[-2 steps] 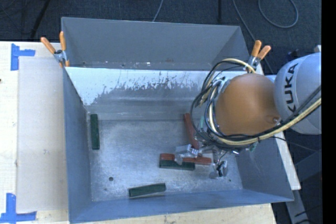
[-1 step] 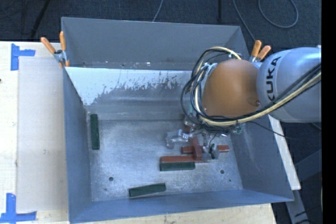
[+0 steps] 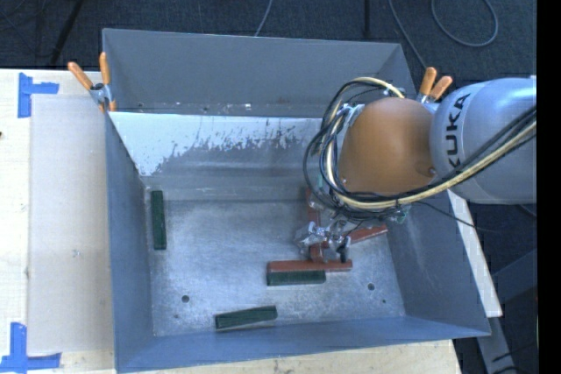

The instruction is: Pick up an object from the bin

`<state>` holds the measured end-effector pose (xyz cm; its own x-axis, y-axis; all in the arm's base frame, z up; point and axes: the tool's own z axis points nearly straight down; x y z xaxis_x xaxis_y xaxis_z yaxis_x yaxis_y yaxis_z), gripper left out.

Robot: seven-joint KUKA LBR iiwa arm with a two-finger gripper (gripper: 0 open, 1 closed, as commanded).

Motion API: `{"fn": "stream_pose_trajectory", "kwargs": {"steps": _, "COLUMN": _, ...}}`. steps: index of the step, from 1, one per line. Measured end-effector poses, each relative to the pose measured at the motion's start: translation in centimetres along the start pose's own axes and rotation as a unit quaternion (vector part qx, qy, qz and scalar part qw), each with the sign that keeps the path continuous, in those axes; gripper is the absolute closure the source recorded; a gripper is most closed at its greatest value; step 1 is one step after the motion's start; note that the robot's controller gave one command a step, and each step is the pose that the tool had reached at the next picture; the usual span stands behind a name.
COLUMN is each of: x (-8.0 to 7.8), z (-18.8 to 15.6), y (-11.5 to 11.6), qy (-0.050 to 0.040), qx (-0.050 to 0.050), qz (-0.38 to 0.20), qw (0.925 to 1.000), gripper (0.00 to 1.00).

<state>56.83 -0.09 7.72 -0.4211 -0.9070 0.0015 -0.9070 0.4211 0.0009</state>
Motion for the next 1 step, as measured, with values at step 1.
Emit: {"fn": "stream_pose_trajectory", "kwargs": {"steps": 1, "x": 5.67, "z": -0.69, "y": 3.71, "qy": 0.0011, "qx": -0.002, "qz": 0.007, "qw": 1.0, "gripper": 1.0}}
